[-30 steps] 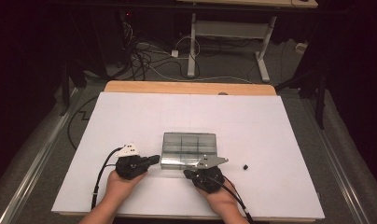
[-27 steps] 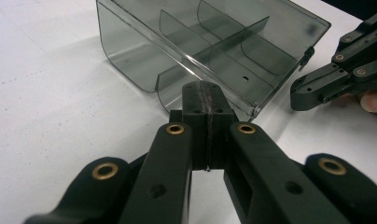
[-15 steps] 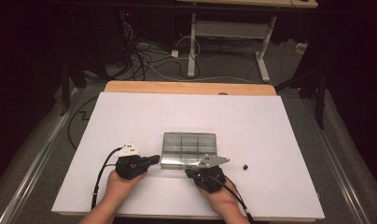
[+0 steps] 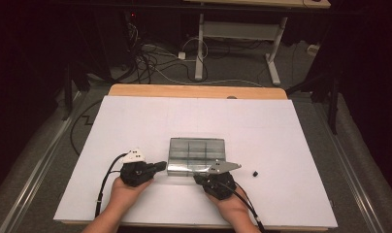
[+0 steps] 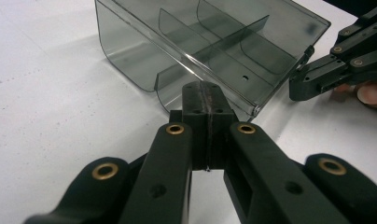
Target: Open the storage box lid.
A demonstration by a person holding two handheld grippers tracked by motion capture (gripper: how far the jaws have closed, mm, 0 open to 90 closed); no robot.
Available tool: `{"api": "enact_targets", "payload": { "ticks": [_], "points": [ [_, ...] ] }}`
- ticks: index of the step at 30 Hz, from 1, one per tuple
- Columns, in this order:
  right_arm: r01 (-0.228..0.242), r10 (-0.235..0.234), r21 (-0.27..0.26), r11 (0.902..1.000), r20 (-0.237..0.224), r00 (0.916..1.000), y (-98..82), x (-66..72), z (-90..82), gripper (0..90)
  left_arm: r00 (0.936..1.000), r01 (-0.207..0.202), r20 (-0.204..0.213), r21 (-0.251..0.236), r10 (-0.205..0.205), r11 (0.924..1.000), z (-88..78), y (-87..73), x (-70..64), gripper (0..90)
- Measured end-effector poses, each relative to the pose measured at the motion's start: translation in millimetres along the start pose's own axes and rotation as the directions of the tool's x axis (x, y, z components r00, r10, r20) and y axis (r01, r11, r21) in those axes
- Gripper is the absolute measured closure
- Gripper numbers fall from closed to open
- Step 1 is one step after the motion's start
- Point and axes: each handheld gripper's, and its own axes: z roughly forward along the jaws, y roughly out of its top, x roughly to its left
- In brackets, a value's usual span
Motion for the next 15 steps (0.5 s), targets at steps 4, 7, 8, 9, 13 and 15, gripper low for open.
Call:
{"api": "enact_targets", "payload": {
  "ticks": [4,7,8,9,13,15],
  "points": [
    [0.005,-0.005,-0.008,1.0000,-0.003,1.0000,0.0,-0.3,-0.8,90.0,1.0000,-0.001,-0.001,0.001,0.001,1.0000,0.2,-0.1,0.0,87.4],
    [0.005,-0.005,-0.013,0.9999,-0.006,1.0000,-0.1,-0.7,-1.5,90.0,1.0000,-0.001,-0.002,0.002,0.001,1.0000,0.4,-0.1,-0.1,87.4],
    [0.005,-0.005,-0.015,0.9999,-0.007,1.0000,-0.1,-0.7,-1.7,90.0,1.0000,-0.001,-0.001,0.002,0.001,1.0000,0.3,-0.1,0.0,87.4],
    [0.005,-0.005,-0.016,0.9999,-0.008,1.0000,-0.1,-0.6,-1.8,90.0,1.0000,0.000,-0.001,0.002,0.000,1.0000,0.4,-0.1,-0.1,87.4],
    [0.013,-0.013,-0.021,0.9997,-0.009,0.9999,-0.2,0.0,-2.3,90.0,1.0000,-0.001,-0.002,0.002,0.001,1.0000,0.4,-0.2,-0.1,87.4],
    [0.012,-0.013,-0.021,0.9997,-0.009,0.9999,-0.3,0.0,-2.3,90.0,1.0000,-0.002,-0.002,0.002,0.002,1.0000,0.3,-0.3,-0.2,87.4]
  ]
}}
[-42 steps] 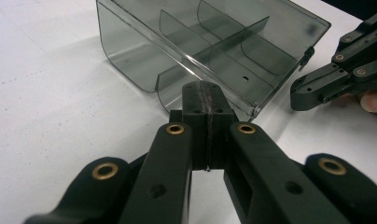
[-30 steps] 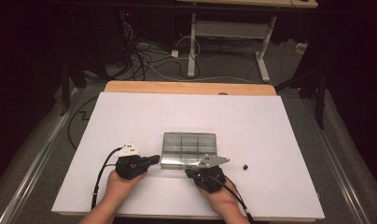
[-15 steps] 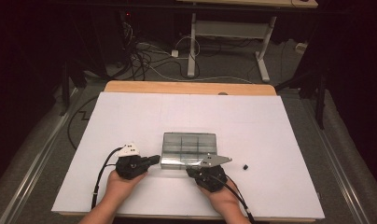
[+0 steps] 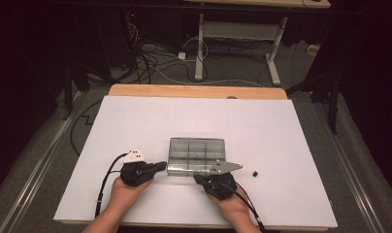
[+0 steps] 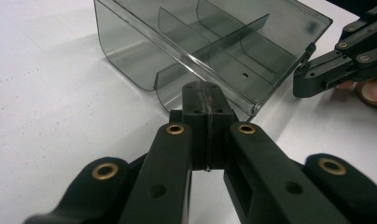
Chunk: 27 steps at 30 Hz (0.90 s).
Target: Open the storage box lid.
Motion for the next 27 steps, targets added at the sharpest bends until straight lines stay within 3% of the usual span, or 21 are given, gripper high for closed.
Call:
{"api": "enact_targets", "payload": {
  "ticks": [27],
  "points": [
    [0.018,-0.017,-0.031,0.9994,0.007,0.9998,2.9,3.3,-4.9,90.0,1.0000,0.004,0.002,0.001,-0.004,1.0000,-0.2,0.3,0.1,87.4]
  ]
}}
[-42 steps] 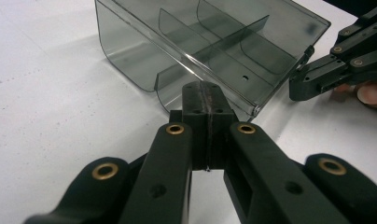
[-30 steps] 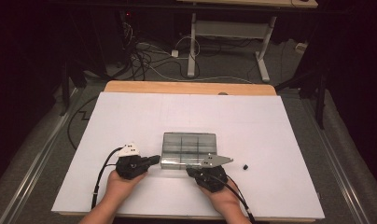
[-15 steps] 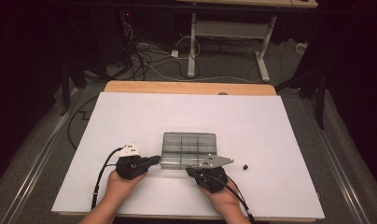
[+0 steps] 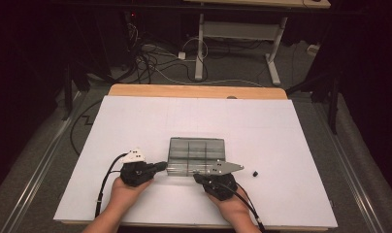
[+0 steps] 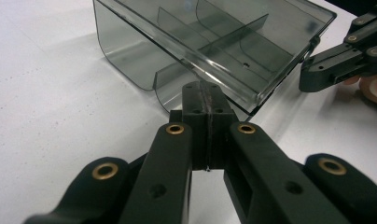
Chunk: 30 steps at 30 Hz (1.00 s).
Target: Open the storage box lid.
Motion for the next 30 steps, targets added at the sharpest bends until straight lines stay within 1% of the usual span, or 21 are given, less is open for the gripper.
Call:
{"api": "enact_targets", "payload": {
  "ticks": [7,17,27,30],
  "points": [
    [-0.002,0.002,-0.011,0.9999,0.002,1.0000,2.4,0.8,-2.3,90.0,1.0000,0.002,0.001,-0.002,-0.002,1.0000,-0.4,0.5,0.3,87.4],
    [-0.003,0.003,-0.043,0.9991,0.015,0.9999,8.5,-3.5,-7.3,90.0,0.9998,0.013,0.013,-0.011,-0.013,0.9998,-3.7,2.8,-1.3,87.4],
    [0.003,-0.001,-0.066,0.9978,0.022,0.9998,13.0,-5.7,-11.5,90.0,0.9981,0.024,0.058,-0.025,-0.022,0.9994,-12.4,5.6,-13.0,87.4],
    [0.002,0.000,-0.070,0.9975,0.026,0.9997,14.4,-6.0,-13.2,90.0,0.9975,0.026,0.066,-0.031,-0.024,0.9992,-12.4,6.0,-16.0,87.4]
  ]
}}
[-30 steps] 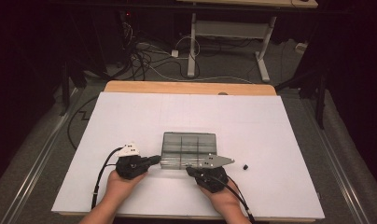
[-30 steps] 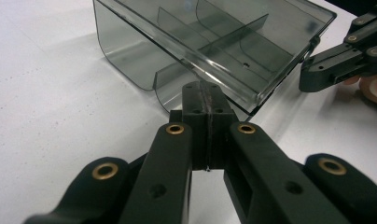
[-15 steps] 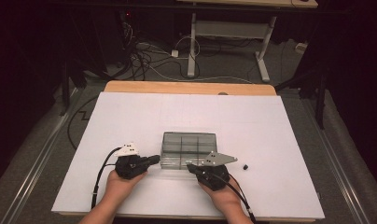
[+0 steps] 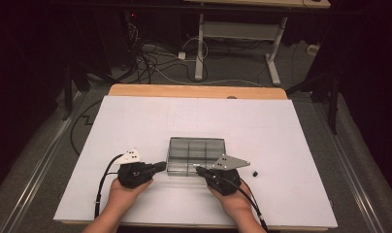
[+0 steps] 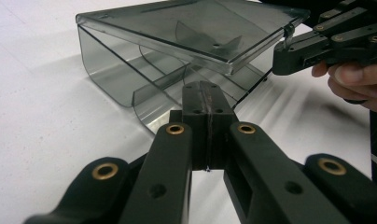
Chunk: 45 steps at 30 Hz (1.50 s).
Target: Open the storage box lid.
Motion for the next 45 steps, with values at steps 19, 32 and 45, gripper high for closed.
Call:
{"api": "enact_targets", "payload": {
  "ticks": [19,32,45],
  "points": [
    [0.000,0.000,-0.012,0.9999,0.004,1.0000,1.7,0.8,-3.8,90.0,0.9996,-0.027,0.010,0.005,0.027,0.9996,9.1,-2.2,-7.3,87.4],
    [-0.016,0.016,-0.002,0.9999,0.022,0.9996,-9.3,-2.1,-10.6,90.0,0.9987,-0.034,0.040,0.021,0.033,0.9992,13.6,-3.2,-9.8,87.4],
    [-0.023,0.023,0.008,0.9997,0.047,0.9986,-20.6,-5.2,-22.7,90.0,0.9984,-0.027,0.050,0.009,0.026,0.9996,13.8,2.7,-8.4,87.3]
  ]
}}
